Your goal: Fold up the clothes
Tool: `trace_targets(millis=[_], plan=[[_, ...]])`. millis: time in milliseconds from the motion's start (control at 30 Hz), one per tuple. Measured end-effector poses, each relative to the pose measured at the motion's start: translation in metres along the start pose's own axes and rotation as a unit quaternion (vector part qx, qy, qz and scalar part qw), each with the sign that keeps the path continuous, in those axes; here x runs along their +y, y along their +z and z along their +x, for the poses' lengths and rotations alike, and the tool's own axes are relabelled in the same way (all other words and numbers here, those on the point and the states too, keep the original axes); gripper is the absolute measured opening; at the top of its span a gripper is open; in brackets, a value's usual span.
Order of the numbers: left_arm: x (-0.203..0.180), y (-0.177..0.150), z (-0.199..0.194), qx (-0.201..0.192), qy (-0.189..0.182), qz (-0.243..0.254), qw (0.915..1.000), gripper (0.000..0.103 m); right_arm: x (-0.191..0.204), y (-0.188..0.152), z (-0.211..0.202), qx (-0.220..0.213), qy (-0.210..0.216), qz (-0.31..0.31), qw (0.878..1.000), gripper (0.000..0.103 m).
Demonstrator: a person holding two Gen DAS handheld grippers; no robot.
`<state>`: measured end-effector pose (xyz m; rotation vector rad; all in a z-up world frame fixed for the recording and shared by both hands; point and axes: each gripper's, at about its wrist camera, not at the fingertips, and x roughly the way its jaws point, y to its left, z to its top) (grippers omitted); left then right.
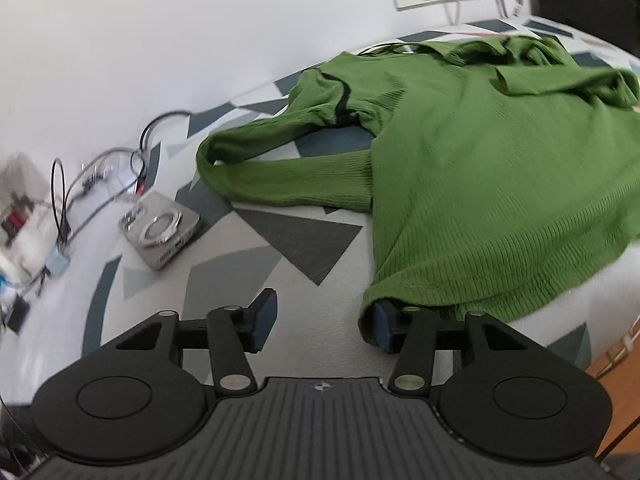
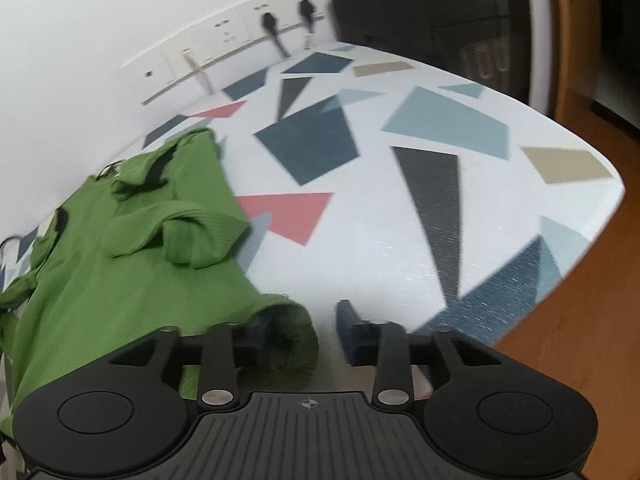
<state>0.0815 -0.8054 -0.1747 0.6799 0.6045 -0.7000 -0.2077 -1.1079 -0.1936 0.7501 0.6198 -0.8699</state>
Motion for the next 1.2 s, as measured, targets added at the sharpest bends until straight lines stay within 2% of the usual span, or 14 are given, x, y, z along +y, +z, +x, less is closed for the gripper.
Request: trace_targets(millis=[133, 167, 200, 233, 333, 400, 533, 633, 667, 733, 833, 933, 1067, 1200], plan=[[-0.003, 0.002, -0.003, -0.012, -0.006, 0.019, 0.9997, 0.05, 0.008, 0.005, 0.005, 0.001, -0.005, -0.027, 1.0, 0.037], [-0.001, 0.003, -0.005, -0.015, -0.01, 0.015, 0.9997, 0.043, 0.008, 0.006, 0.006, 0.002, -0.005, -0.03, 1.0, 0.032], [0.0, 0.004, -0.006, -0.017, -0.014, 0.011, 0.9997, 0.033, 0.007, 0.008, 0.006, 0.006, -0.003, -0.03, 1.0, 0.019], [0.001, 0.005, -0.008, -0.02, -0.018, 0.007, 0.9996, 0.002, 0.004, 0.01, 0.007, 0.013, 0.003, -0.022, 1.0, 0.006], [0.005, 0.007, -0.012, -0.028, -0.031, -0.006, 0.9991, 0.002, -0.007, 0.019, -0.002, 0.01, 0.012, 0.017, 1.0, 0.005], [0.013, 0.013, -0.019, -0.04, -0.036, -0.026, 0.9982, 0.002, -0.007, 0.034, -0.025, -0.025, 0.029, 0.035, 0.999, 0.004], [0.06, 0.054, -0.069, -0.129, -0.02, -0.123, 0.9838, 0.002, 0.005, 0.068, -0.092, -0.121, 0.095, 0.056, 0.986, 0.004], [0.077, 0.072, -0.126, -0.217, -0.005, -0.129, 0.9677, 0.002, 0.019, 0.086, -0.151, -0.207, 0.13, 0.039, 0.969, 0.004], [0.078, 0.073, -0.137, -0.224, -0.01, -0.124, 0.9666, 0.002, 0.022, 0.087, -0.166, -0.224, 0.133, 0.027, 0.965, 0.004], [0.08, 0.069, -0.149, -0.215, -0.027, -0.115, 0.9695, 0.002, 0.021, 0.087, -0.184, -0.224, 0.127, 0.015, 0.966, 0.004], [0.079, 0.045, -0.142, -0.16, -0.054, -0.118, 0.9786, 0.002, 0.008, 0.076, -0.175, -0.157, 0.114, 0.04, 0.98, 0.004], [0.077, 0.023, -0.122, -0.106, -0.064, -0.127, 0.9841, 0.002, -0.003, 0.063, -0.154, -0.097, 0.105, 0.069, 0.987, 0.004], [0.078, 0.013, -0.089, -0.047, -0.073, -0.154, 0.9842, 0.002, 0.006, 0.063, -0.121, -0.056, 0.104, 0.072, 0.99, 0.004], [0.084, 0.036, -0.062, -0.04, -0.066, -0.168, 0.9828, 0.002, 0.033, 0.088, -0.081, -0.036, 0.11, 0.059, 0.992, 0.004]])
